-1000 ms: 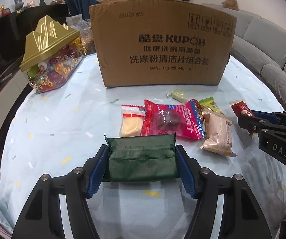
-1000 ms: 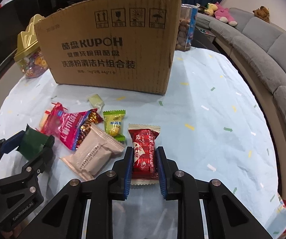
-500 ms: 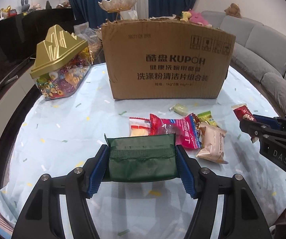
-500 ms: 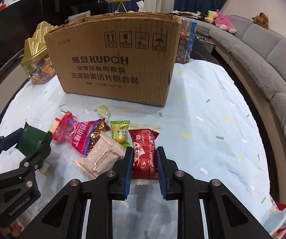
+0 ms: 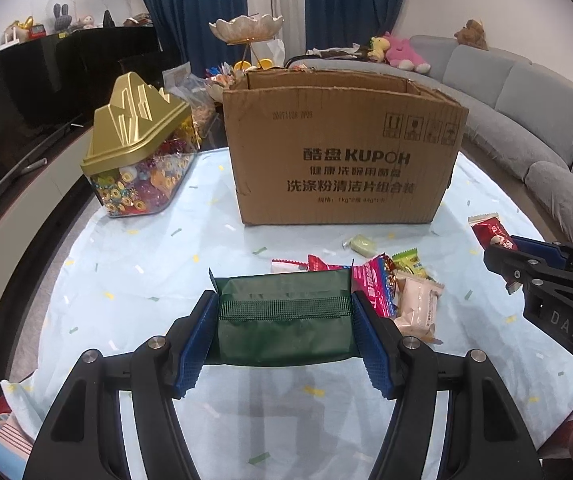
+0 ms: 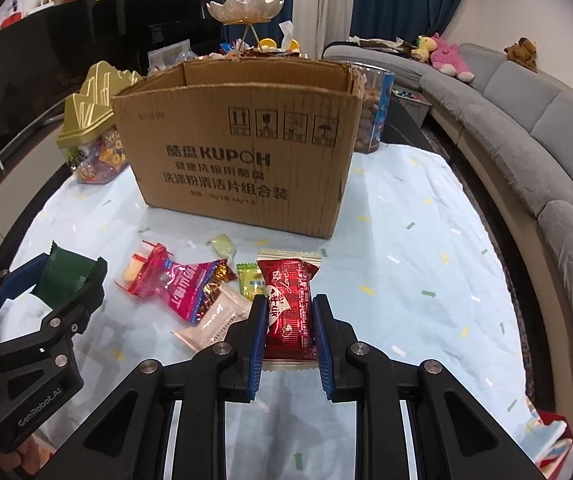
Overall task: Organize snacks
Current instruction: 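Lift the dark green pack and red snack and carry both over the cardboard box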
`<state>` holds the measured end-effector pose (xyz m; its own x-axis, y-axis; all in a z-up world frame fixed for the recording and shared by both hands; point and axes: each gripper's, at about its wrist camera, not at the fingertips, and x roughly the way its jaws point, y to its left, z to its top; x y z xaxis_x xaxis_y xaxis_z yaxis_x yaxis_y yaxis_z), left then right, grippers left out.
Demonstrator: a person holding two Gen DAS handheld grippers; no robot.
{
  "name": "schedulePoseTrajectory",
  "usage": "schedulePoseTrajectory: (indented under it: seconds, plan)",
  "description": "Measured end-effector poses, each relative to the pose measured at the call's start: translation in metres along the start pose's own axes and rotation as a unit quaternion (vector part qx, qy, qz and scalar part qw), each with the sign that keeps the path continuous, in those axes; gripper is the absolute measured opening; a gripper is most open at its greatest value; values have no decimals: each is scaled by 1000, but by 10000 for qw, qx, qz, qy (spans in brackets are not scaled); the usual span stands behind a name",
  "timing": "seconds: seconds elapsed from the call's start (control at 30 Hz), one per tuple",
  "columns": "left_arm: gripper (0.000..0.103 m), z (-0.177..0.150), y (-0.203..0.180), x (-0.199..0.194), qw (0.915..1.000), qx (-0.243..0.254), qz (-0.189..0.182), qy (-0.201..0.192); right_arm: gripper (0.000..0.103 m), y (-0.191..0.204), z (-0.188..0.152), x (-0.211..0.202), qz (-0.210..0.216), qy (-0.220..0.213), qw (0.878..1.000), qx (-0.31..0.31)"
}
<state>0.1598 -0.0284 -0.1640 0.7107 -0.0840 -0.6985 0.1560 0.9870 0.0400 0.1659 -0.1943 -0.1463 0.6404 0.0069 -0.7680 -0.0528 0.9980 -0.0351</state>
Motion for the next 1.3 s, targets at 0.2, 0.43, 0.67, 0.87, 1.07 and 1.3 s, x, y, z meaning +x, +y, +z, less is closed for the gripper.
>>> schedulePoseTrajectory:
  seconds: [0.2, 0.43, 0.67, 0.87, 1.07, 1.3]
  plan:
    - [65, 6, 2, -10, 10000, -55, 32, -57, 24, 2, 5, -12, 13, -127, 9999, -30]
    - [65, 15, 4, -20, 9999, -104, 46, -122, 24, 3, 10, -23, 32, -227, 9997, -20]
    - [65, 27, 6, -30, 9996, -164, 83, -222, 24, 4, 18, -34, 74, -333, 9994, 5]
    - [65, 41, 7, -37, 9992, -198, 95, -320, 24, 5, 30, -45, 115, -455, 9989, 46]
    - [65, 55, 7, -42, 9989, -210, 101, -406, 24, 4, 40, -54, 137, -565, 9983, 71]
    - [65, 72, 5, -49, 9984, -176, 94, -535, 24, 1, 52, -62, 115, -689, 9975, 111]
